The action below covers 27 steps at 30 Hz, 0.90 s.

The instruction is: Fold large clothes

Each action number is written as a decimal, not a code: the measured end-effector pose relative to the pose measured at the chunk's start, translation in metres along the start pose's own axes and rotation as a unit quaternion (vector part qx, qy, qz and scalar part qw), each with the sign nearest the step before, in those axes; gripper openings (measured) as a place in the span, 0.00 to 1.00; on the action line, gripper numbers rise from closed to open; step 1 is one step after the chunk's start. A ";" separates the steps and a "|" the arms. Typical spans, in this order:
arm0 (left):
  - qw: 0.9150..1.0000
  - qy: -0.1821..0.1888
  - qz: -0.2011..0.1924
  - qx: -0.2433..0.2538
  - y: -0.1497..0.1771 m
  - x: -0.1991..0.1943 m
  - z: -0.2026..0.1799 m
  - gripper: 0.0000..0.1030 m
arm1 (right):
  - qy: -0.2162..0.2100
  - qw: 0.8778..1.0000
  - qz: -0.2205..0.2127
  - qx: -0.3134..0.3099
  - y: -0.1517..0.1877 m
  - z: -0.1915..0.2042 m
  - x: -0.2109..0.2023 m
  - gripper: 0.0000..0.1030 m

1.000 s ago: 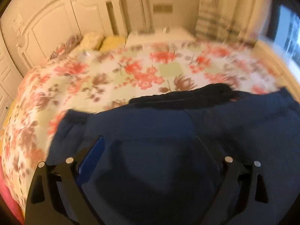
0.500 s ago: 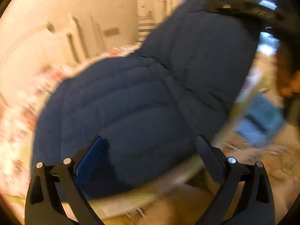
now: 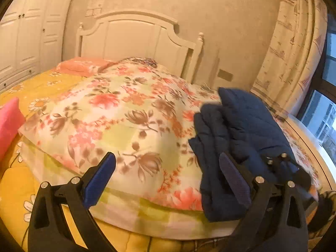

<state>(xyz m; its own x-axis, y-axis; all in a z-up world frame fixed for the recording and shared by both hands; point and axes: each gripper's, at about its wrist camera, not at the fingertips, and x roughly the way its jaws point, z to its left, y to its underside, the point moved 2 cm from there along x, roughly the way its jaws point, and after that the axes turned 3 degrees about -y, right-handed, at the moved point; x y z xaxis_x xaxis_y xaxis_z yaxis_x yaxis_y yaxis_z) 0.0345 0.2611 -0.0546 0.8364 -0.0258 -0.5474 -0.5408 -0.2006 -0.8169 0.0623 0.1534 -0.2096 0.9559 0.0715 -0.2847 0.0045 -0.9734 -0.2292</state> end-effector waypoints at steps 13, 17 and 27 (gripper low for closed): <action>0.961 0.109 0.064 0.244 -0.103 0.083 -0.200 0.98 | -0.012 0.999 -0.042 0.018 0.020 -0.004 -0.014 0.47; 0.956 0.087 0.138 0.245 -0.094 0.143 -0.216 0.97 | -0.031 0.992 -0.108 0.058 0.041 -0.015 -0.037 0.46; 0.963 0.085 0.151 0.206 -0.059 0.176 -0.155 0.98 | -0.150 0.973 -0.156 0.085 0.073 -0.042 -0.075 0.53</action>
<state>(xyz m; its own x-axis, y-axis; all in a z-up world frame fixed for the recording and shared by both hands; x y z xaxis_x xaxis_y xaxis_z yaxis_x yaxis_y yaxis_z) 0.2273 0.1164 -0.0739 0.6192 -0.1892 -0.7621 -0.7218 0.2452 -0.6472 0.0030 0.0674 -0.1655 0.7872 0.4430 -0.4290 0.2080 -0.8457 -0.4915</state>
